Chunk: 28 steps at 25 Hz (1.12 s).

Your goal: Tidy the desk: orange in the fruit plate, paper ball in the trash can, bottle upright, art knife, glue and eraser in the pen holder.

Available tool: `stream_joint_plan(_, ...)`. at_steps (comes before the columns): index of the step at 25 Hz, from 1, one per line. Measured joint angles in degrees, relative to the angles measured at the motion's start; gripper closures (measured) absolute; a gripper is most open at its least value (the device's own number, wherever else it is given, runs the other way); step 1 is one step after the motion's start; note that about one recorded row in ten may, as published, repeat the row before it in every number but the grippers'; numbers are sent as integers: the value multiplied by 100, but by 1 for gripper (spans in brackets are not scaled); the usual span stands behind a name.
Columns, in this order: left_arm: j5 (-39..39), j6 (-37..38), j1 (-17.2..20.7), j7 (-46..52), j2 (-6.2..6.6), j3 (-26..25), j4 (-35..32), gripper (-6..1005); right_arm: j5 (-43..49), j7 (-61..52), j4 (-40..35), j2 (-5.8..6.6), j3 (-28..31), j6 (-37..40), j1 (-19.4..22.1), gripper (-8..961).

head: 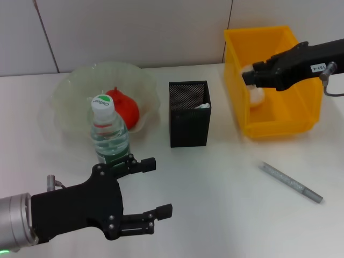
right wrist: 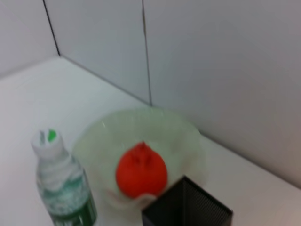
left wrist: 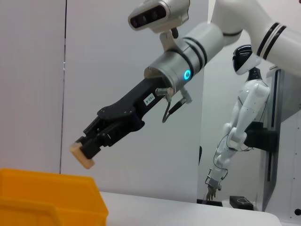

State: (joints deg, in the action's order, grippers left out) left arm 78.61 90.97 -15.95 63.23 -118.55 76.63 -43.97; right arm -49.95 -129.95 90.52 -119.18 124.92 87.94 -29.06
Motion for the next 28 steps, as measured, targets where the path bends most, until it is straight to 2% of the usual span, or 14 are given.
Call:
stream_joint_plan(10, -25, -31, -80, 51, -11, 10, 27, 130, -1330, 1725, -2060, 67, 1264, -209, -275, 701)
stream_joint_plan(19, -37, -50, -306, 53, -11, 6, 305, 130, -1540, 2671, -3469, 166, 1356, -580, -646, 702)
stream_joint_plan(28, -54, -81, -416, 56, -19, -16, 372, 130, -1490, 3269, -4366, 241, 1261, -1344, -1066, 701)
